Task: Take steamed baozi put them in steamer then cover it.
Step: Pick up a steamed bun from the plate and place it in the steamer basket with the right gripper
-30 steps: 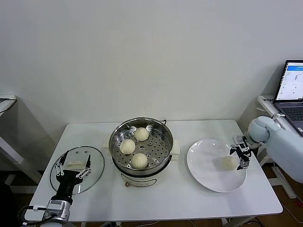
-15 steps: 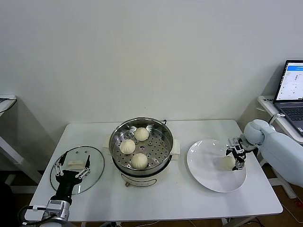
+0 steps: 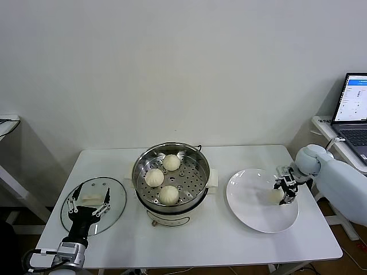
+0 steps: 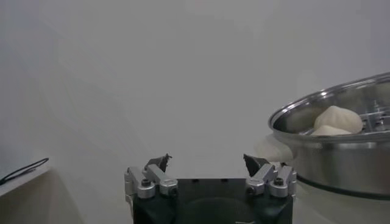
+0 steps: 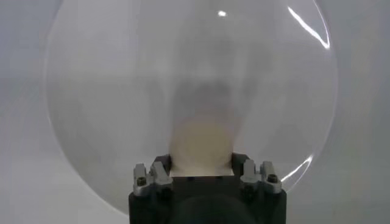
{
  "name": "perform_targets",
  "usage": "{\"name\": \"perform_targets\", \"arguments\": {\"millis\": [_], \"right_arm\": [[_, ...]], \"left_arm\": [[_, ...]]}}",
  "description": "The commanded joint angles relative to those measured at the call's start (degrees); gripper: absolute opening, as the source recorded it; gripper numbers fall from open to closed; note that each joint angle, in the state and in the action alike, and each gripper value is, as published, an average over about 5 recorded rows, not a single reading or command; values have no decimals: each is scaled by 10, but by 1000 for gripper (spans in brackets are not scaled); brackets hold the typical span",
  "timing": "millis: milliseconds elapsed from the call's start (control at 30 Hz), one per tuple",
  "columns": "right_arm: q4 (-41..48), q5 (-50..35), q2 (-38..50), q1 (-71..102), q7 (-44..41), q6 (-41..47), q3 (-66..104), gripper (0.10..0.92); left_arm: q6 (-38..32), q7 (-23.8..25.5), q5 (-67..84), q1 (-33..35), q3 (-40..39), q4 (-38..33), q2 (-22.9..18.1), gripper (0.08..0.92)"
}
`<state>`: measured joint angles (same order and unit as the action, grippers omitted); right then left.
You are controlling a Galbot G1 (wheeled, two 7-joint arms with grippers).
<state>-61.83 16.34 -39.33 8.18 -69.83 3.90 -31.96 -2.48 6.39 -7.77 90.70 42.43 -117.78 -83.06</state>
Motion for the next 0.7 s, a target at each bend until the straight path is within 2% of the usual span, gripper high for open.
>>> {"name": "perform_targets", "arguments": {"millis": [33,233,367,533,700], "right_arm": [[-75,-138,66,-119,-7,67,-125,662],[-193,-259,113,-291,-9,123,-279,665],[-268,-338,108,-444,4,157,-420,670],[-321,-437,53,-597,24,202,-553,670],[-340,-525,-33,-678,51,236,-619,677]], "left_arm": [[0,-1,-1,0,-3,-2,0,823],[0,0,-1,0,-5,-1,0,823],[0,1,0,-1,-3,1,3,823],[0,3,4,-5,0,1,8,823],[-1,5,9,-9,3,4,11,823]]}}
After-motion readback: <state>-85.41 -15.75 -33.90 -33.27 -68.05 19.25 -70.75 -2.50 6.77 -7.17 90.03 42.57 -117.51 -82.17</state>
